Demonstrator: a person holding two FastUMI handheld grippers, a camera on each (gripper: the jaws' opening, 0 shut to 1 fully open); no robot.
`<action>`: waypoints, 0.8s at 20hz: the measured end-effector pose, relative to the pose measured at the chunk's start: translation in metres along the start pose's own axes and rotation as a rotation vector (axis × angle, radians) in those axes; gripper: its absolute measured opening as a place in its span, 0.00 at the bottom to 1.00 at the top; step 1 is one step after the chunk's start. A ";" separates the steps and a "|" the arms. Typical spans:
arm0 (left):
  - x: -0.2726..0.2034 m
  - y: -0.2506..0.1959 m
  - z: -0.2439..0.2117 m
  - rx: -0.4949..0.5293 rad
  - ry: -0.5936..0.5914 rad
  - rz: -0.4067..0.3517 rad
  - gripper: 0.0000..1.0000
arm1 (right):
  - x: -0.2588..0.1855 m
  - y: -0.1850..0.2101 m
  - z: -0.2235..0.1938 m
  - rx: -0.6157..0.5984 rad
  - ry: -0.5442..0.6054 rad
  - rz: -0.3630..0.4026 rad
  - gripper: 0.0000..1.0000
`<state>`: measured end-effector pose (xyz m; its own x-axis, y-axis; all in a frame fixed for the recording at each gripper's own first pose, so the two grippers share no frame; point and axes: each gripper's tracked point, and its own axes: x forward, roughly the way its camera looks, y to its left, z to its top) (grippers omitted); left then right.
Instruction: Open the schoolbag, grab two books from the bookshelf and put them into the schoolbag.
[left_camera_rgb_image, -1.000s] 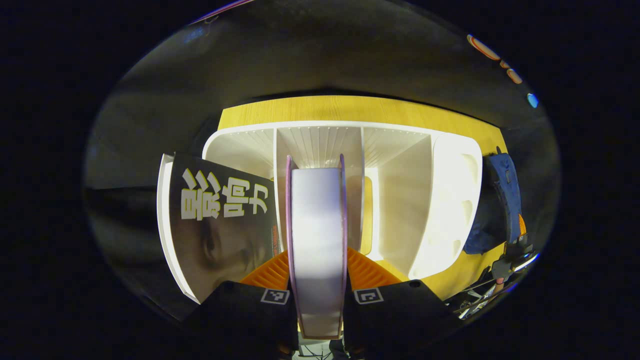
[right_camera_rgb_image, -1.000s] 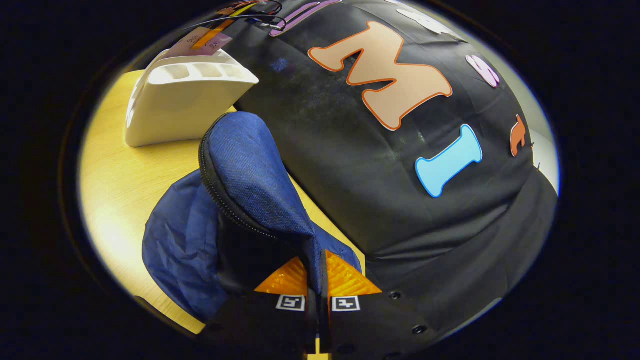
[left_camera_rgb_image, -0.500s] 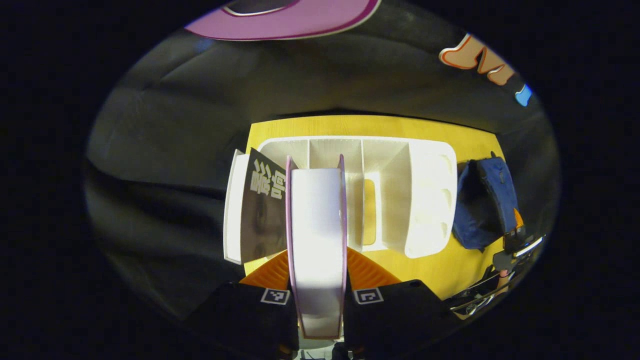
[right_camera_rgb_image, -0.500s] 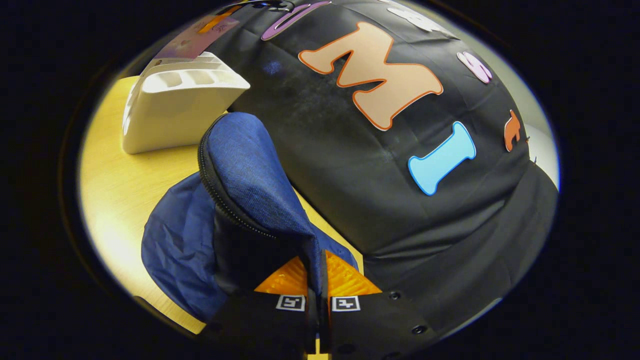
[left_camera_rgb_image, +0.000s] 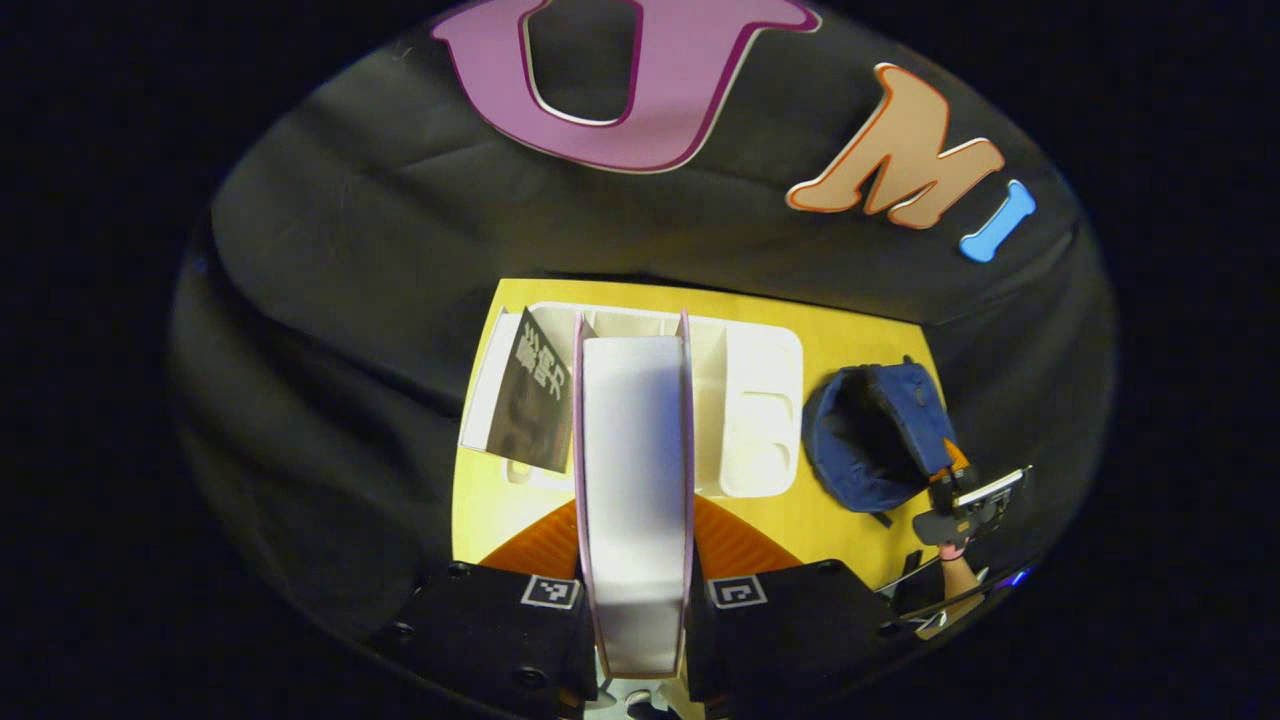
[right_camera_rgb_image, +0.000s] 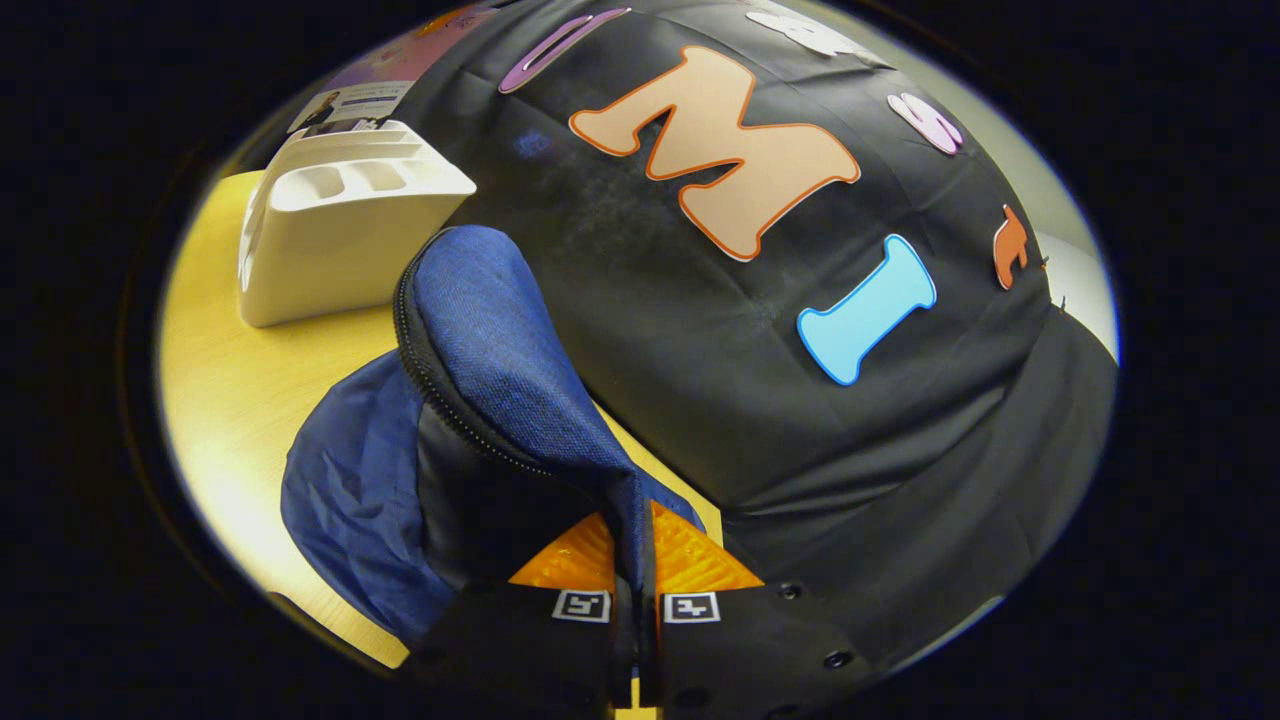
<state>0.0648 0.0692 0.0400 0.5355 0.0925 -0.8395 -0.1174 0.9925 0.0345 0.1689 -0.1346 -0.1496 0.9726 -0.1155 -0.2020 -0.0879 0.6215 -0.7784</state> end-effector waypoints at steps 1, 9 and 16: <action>0.002 -0.016 0.000 -0.012 -0.021 -0.043 0.32 | 0.000 -0.002 0.000 0.011 0.000 -0.001 0.03; 0.038 -0.158 -0.020 -0.068 -0.081 -0.345 0.30 | 0.005 -0.014 0.004 0.097 -0.007 -0.016 0.07; 0.129 -0.240 -0.048 -0.185 0.016 -0.491 0.32 | 0.007 -0.021 0.006 0.153 -0.012 -0.012 0.05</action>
<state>0.1214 -0.1612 -0.1024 0.5521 -0.3823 -0.7409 -0.0025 0.8879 -0.4600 0.1790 -0.1434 -0.1314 0.9760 -0.1145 -0.1855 -0.0437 0.7310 -0.6809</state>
